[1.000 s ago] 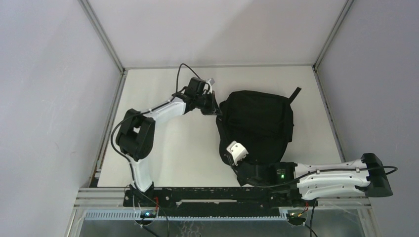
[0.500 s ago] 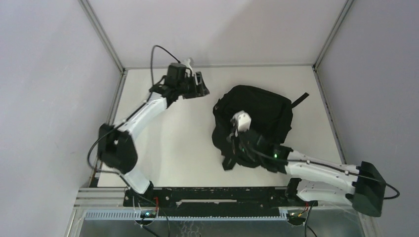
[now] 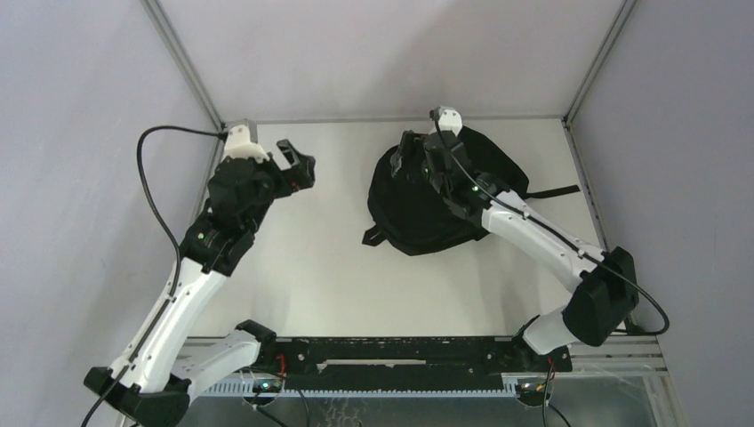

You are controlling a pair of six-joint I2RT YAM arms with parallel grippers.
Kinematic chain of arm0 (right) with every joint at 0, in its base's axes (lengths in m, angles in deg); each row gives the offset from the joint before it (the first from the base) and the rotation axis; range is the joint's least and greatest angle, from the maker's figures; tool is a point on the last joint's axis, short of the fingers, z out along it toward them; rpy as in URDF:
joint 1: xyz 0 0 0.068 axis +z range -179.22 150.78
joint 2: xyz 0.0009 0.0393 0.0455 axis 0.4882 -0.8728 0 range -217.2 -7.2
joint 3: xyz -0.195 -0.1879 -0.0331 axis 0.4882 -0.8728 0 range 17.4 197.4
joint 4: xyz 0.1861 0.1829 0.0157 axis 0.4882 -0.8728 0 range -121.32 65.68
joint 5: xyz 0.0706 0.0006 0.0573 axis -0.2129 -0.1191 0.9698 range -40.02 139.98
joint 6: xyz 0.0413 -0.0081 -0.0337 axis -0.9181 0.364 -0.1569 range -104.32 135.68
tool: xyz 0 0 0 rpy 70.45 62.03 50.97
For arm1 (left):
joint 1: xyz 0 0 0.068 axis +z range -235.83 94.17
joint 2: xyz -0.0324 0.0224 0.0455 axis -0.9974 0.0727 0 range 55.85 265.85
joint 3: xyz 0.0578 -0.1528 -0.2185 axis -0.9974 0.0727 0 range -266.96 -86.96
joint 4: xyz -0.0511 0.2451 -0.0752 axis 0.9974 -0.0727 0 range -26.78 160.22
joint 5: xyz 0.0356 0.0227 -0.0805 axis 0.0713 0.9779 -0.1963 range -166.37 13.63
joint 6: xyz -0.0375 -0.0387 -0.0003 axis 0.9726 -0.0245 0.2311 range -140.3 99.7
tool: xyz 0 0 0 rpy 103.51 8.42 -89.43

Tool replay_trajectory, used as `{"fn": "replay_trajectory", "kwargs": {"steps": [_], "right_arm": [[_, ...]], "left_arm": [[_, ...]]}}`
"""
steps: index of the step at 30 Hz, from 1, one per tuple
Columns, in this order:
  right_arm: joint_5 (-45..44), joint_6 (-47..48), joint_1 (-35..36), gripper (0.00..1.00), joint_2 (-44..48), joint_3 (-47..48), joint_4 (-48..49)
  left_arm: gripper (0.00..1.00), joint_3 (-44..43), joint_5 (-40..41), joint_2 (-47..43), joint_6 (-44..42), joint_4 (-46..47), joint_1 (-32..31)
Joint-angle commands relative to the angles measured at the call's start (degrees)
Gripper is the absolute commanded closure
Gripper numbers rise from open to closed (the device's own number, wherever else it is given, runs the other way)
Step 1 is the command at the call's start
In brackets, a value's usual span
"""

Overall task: Pack the student bag
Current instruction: Zip the student bag at the center of the board, then reset both arms

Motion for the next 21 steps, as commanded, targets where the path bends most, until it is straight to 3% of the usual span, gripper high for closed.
{"fn": "replay_trajectory", "kwargs": {"steps": [1, 7, 13, 17, 21], "right_arm": [[-5.9, -2.2, 1.2, 0.15, 5.7, -4.2, -9.9], [-17.3, -5.7, 1.1, 0.09, 24.1, -22.8, -11.4], [-25.3, -12.3, -1.4, 0.06, 42.0, -36.1, -12.1], [-26.5, -13.5, -1.8, 0.05, 47.4, -39.3, -11.3], [-26.2, -14.8, -1.8, 0.05, 47.3, -40.2, -9.7]], "left_arm": [[0.00, 5.5, 3.6, -4.5, 0.8, -4.7, 0.1], [0.00, 12.5, 3.9, -10.5, 2.1, -10.3, 0.1], [0.00, 20.1, 7.7, -13.0, 3.3, -9.2, 0.1], [0.00, 20.3, 7.3, -11.5, 4.0, -9.4, 0.0], [0.00, 19.0, 7.5, -10.8, 3.8, -10.7, 0.0]]}}
